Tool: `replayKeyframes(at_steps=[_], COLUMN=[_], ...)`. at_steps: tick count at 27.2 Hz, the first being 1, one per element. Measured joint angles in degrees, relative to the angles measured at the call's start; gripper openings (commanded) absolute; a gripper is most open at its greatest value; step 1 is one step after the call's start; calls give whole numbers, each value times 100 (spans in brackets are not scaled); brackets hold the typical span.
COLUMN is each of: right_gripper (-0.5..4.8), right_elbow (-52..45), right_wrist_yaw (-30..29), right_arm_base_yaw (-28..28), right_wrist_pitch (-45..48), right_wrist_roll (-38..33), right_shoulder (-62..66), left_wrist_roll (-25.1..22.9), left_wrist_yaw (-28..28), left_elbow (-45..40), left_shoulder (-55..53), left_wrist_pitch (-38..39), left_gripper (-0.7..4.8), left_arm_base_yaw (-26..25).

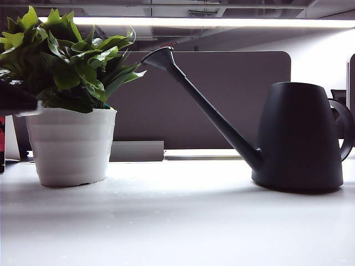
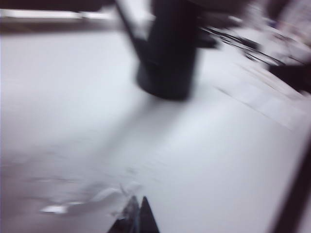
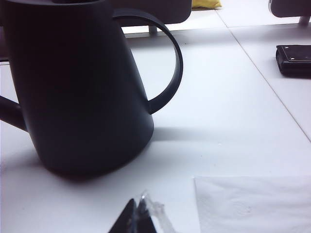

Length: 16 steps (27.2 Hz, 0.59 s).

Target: Pick up the watering can from the table, water the potted plant, and put the can back.

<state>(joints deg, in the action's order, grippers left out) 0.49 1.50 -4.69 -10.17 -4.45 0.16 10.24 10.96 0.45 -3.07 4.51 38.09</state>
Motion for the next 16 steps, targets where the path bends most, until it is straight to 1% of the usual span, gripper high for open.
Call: replayKeyframes(at_steps=[1,2,3,6,9,10,12,16], right_gripper=[0,0,0,0,-1,0,0,0], right_elbow=[0,0,0,0,0,0,0,0], right_wrist_yaw=[0,0,-2,-2,-2,-2,-2,-2], right_arm_base_yaw=[0,0,0,0,0,0,0,0], right_wrist_pitch=[0,0,0,0,0,0,-2,0], right_wrist_roll=[2,0,0,0,0,0,0,0], right_shoulder=[0,0,0,0,0,0,0,0], left_wrist_roll=[4,4,11,13,13,11,15,15], left_wrist_yaw=[136,319,369,389,308,291,85,-160], left_elbow=[0,0,0,-2,0,4,4,2], left_shoulder=[13,31,44,114,291,297,282,282], left_wrist_pitch=[-2,7,2,11,11,-9,-44,-39], left_gripper=[-5,-5,-5,-5,-5,-5,-5,-5], left_arm_base_yaw=[-341,-831,-1314,-2455,-3309,-3521,-3862,-3971])
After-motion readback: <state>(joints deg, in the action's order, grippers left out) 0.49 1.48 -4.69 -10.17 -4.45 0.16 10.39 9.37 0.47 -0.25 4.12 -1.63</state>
